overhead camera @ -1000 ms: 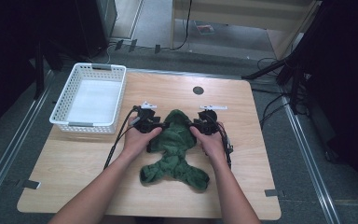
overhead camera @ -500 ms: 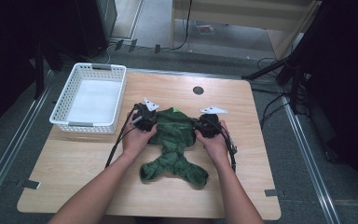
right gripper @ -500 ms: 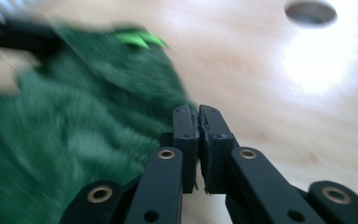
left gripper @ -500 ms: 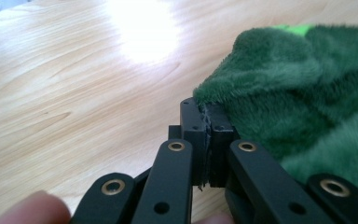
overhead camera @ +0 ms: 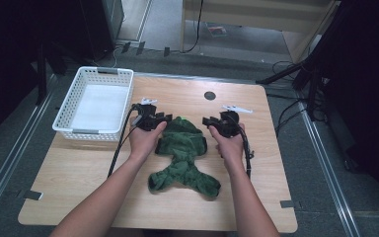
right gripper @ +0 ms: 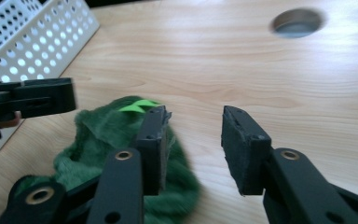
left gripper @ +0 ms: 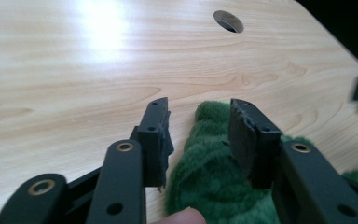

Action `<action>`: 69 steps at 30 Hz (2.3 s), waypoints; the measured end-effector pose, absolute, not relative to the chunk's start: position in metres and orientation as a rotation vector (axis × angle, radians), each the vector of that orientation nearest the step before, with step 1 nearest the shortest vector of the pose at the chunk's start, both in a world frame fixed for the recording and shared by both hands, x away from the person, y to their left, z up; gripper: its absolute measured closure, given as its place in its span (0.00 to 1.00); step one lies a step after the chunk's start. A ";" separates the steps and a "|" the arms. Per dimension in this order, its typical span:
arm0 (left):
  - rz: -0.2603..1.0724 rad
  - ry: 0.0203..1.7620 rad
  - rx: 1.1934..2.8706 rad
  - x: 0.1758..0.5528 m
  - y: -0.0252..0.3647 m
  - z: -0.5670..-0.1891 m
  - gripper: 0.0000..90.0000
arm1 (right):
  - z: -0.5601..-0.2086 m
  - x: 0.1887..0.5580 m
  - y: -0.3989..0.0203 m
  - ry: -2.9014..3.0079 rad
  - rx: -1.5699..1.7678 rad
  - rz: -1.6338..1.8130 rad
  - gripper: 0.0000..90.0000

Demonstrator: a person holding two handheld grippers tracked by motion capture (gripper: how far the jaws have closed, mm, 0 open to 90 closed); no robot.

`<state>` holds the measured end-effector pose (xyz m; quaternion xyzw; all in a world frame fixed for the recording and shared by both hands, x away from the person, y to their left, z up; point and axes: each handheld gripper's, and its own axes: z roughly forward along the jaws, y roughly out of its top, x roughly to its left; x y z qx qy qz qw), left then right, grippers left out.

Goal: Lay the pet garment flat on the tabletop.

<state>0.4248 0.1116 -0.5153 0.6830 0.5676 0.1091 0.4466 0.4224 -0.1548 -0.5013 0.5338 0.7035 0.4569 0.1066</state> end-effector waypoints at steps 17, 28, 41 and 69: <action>0.449 1.367 1.993 0.411 0.090 -0.537 0.59 | -0.541 0.425 -0.113 2.276 1.435 1.145 0.73; 0.562 1.300 1.959 0.406 0.088 -0.521 0.99 | -0.534 0.413 -0.110 2.188 1.274 1.085 1.00; 0.550 1.328 1.853 0.414 0.104 -0.510 0.57 | -0.520 0.416 -0.138 2.039 1.394 1.217 0.73; 0.295 1.309 1.952 0.362 0.122 -0.540 0.96 | -0.539 0.351 -0.164 2.224 1.459 1.214 0.95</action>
